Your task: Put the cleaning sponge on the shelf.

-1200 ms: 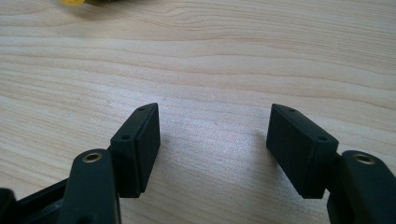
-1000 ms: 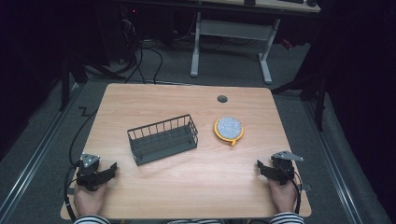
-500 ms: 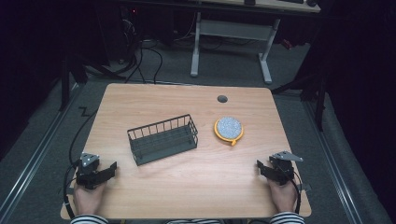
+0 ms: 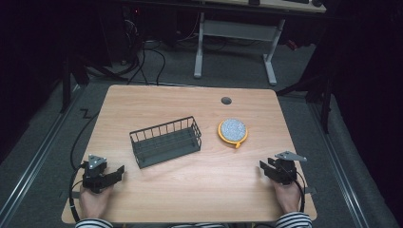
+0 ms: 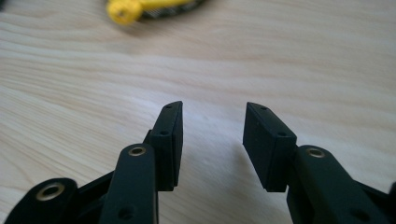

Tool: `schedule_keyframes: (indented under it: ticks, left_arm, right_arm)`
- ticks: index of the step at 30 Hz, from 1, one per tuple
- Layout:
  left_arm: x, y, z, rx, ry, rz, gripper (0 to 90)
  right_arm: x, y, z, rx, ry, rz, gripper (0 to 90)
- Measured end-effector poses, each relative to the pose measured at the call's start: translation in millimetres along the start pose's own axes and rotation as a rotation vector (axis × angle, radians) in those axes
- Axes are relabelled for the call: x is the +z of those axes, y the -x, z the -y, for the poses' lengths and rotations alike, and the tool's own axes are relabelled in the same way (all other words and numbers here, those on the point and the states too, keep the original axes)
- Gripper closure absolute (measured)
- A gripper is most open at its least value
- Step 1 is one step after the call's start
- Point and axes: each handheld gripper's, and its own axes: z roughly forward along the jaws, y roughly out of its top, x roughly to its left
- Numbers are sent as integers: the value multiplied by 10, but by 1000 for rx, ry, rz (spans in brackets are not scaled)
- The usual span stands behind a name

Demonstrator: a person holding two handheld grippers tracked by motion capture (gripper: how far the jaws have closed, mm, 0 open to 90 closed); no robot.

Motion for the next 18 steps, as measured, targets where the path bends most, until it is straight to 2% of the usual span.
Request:
schedule_keyframes:
  ticks: [2, 3, 5, 6, 8, 9, 10, 11, 12, 13, 14, 15, 16, 18]
  left_arm:
    - [-16, 31, -4, 7, 0, 11, 307]
    - [-26, 57, -9, 12, 1, 22, 307]
    - [-47, 120, -27, 34, -4, 40, 314]
    - [-53, 143, -33, 40, -1, 46, 326]
    - [-82, 242, -72, 63, 1, 78, 340]
    - [-82, 242, -72, 63, 1, 78, 354]
    - [-85, 316, -107, 78, -8, 89, 363]
    - [-82, 347, -127, 86, -15, 95, 370]
    - [-82, 347, -127, 86, -15, 95, 379]
    - [-76, 379, -145, 88, -15, 102, 379]
    - [-68, 406, -163, 93, -17, 109, 411]
    - [-42, 449, -190, 101, -19, 120, 422]
    - [-42, 449, -190, 101, -19, 120, 434]
    - [-7, 483, -215, 103, -25, 131, 449]
  right_arm:
    - [-3, -46, -87, -10, 13, -37, 587]
    - [-3, -46, -87, -10, 13, -37, 587]
    - [0, -102, -180, -20, 23, -76, 599]
    - [8, -174, -282, -40, 41, -119, 611]
    - [28, -263, -401, -62, 60, -170, 633]
    - [28, -263, -401, -62, 60, -170, 633]
    - [67, -374, -523, -80, 66, -240, 669]
    - [97, -437, -581, -91, 65, -267, 679]
    - [97, -437, -581, -91, 65, -267, 679]
    - [131, -505, -638, -107, 58, -285, 684]
    - [215, -647, -737, -136, 45, -311, 685]
    - [262, -716, -779, -151, 37, -321, 685]
    - [262, -716, -779, -151, 37, -321, 685]
    - [374, -867, -865, -180, 16, -342, 685]
